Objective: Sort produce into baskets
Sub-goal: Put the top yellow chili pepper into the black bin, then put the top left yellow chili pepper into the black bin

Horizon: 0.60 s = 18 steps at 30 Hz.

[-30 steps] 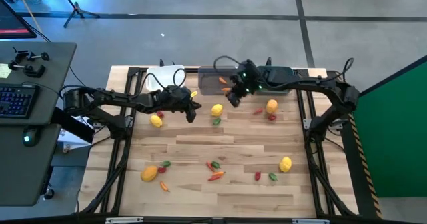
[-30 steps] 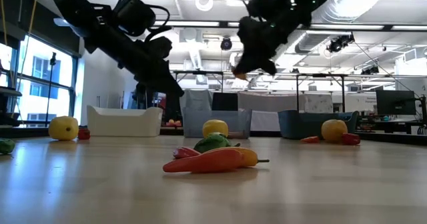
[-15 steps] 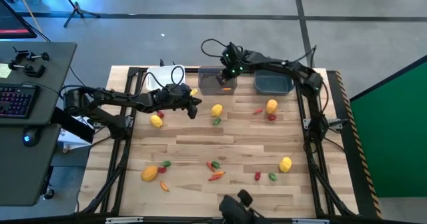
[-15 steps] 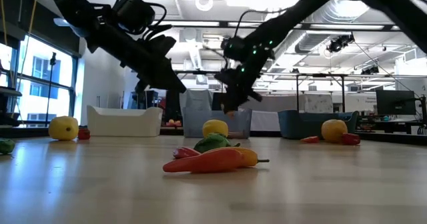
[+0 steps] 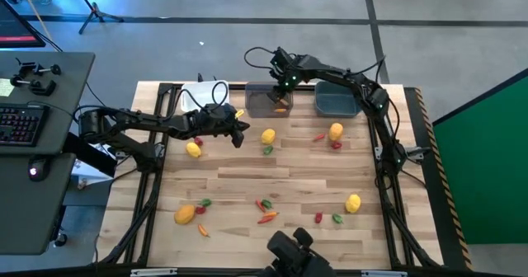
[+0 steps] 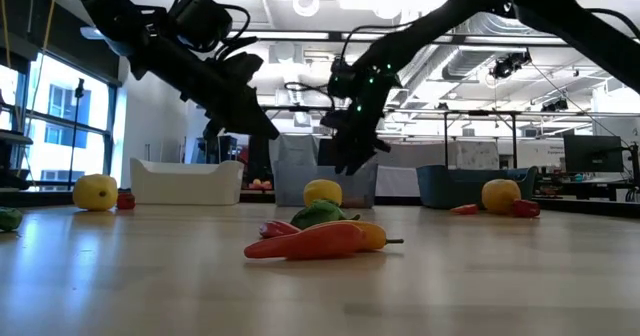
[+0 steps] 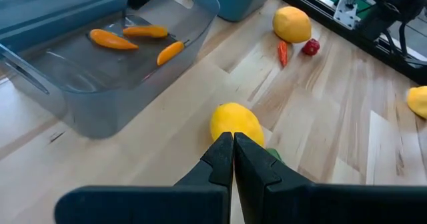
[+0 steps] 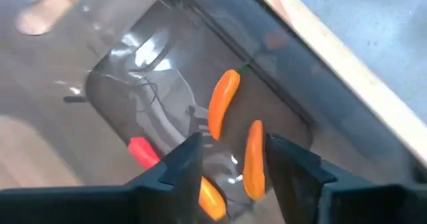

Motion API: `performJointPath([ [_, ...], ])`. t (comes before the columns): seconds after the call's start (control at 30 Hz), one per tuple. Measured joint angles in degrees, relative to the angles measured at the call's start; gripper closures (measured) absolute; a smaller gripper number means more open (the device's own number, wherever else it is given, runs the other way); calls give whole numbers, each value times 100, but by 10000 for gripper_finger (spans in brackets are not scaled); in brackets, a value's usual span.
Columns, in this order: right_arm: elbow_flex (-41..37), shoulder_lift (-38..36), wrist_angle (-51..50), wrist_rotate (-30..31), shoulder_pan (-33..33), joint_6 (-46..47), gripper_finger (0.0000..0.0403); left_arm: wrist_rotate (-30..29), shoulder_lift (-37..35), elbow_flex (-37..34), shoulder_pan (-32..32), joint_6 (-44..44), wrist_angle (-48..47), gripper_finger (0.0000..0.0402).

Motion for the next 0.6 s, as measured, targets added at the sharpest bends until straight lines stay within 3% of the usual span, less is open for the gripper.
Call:
performJointPath([
  [0.13,465,-218,-642,-3,-1,-445,251,265,0,0,2,237,-10,402],
  [0.3,265,-705,-720,-236,126,-669,339,650,0,0,0,413,-163,402],
  [0.4,-189,-1014,-464,-328,320,-732,393,743,0,0,0,560,-172,402],
  [0.6,-1981,-1905,1294,-613,797,-21,401,1276,-2,0,39,884,-250,402],
])
